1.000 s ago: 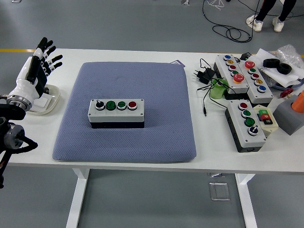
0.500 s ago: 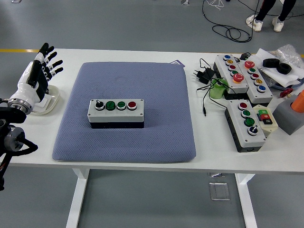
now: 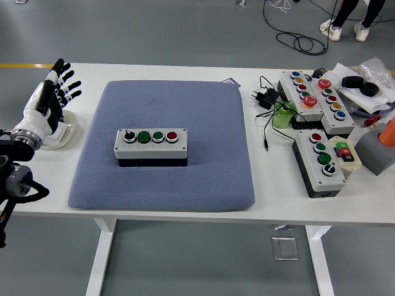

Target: Pick up the button,place it on the desk,press the button,press the button

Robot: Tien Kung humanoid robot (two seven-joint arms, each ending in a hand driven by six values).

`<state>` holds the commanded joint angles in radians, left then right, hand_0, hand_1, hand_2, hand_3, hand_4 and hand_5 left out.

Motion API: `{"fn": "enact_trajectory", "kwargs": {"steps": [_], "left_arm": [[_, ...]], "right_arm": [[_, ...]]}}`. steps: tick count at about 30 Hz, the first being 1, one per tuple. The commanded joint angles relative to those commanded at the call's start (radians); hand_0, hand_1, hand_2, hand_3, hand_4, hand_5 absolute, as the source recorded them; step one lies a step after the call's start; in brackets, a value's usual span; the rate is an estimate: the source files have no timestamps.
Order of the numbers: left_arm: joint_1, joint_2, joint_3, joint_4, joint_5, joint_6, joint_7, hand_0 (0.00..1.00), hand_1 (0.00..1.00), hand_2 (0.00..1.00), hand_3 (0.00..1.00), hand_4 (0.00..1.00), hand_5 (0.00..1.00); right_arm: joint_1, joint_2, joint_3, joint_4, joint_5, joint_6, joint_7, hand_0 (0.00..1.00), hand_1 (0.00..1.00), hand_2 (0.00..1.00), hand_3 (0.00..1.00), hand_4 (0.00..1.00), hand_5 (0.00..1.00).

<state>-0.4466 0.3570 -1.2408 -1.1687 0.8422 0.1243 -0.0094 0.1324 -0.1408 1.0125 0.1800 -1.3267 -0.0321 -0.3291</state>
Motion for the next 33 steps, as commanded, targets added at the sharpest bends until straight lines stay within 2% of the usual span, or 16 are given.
{"fn": "enact_trajectory", "kwargs": {"steps": [33], "left_arm": [[-0.011,0.006,-0.001,0.008,0.002,-0.008,0.012,0.893,0.933,0.992,0.998,0.724,0.998]], "right_arm": [[0.004,-0.002,-0.004,0.0,0.005,0.0,0.001,0.659,0.636,0.662,0.578,0.36,0.233]]}}
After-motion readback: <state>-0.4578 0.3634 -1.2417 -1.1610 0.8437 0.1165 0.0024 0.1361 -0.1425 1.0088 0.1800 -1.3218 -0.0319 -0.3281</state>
